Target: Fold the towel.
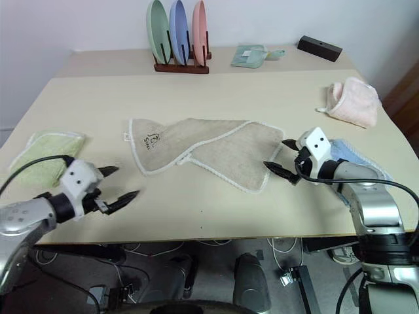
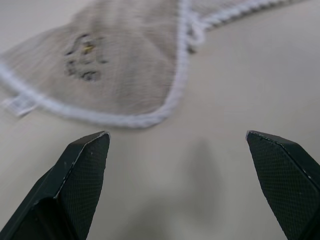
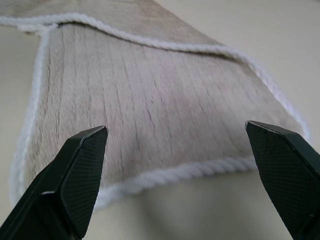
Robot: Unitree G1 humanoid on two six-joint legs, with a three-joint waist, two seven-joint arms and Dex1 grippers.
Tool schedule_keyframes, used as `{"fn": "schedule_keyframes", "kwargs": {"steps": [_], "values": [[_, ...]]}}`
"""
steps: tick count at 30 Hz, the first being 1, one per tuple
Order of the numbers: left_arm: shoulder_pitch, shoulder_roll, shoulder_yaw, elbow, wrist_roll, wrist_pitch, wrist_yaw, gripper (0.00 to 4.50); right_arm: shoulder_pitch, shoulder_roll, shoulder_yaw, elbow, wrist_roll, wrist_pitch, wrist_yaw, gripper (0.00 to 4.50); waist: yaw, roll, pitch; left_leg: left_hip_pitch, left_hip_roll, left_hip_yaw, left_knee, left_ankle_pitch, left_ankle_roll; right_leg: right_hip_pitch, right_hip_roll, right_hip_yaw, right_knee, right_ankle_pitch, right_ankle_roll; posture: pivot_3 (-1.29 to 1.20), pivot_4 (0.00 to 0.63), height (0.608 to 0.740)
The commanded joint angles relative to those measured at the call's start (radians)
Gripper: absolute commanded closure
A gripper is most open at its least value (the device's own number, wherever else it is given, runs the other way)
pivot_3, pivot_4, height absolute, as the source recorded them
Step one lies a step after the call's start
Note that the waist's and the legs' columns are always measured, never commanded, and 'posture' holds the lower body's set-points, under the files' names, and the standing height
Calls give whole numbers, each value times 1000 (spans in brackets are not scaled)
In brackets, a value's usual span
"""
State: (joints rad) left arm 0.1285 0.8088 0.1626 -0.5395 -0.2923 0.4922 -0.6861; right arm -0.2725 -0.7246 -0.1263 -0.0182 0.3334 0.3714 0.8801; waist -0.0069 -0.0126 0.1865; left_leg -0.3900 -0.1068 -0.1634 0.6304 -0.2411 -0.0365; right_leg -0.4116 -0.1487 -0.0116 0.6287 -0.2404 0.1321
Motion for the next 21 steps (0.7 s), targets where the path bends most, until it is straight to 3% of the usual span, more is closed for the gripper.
{"fn": "schedule_keyframes", "kwargs": {"steps": [1, 9, 19, 21], "values": [[-63, 14, -76, 17, 105, -49, 27, 36, -17, 6, -5, -56, 5, 4, -21, 0, 1, 0, 0, 0, 0, 0, 0, 0, 0, 0, 0, 0, 0, 0, 0, 0, 150, 740], [-217, -18, -211, 210, 240, -82, 53, 36, -6, 41, -3, -108, 19, 36, -65, 0, -1, 0, 0, 0, 0, 0, -1, 0, 0, -1, 0, 0, 0, 2, 4, 0, 150, 740], [-429, -105, -299, 541, 317, -263, 31, 36, -2, 69, 21, -109, 0, 11, -96, 0, 14, 1, 0, 1, 0, 0, 0, 0, 0, 0, 0, 0, 1, 3, 5, 0, 150, 740], [-444, -109, -307, 570, 324, -297, 25, 558, 1, 74, 17, -111, -2, 9, -101, 0, 17, 1, 0, 1, -1, -1, 0, 0, 0, -1, 0, 1, 1, 3, 5, 0, 150, 740]]}}
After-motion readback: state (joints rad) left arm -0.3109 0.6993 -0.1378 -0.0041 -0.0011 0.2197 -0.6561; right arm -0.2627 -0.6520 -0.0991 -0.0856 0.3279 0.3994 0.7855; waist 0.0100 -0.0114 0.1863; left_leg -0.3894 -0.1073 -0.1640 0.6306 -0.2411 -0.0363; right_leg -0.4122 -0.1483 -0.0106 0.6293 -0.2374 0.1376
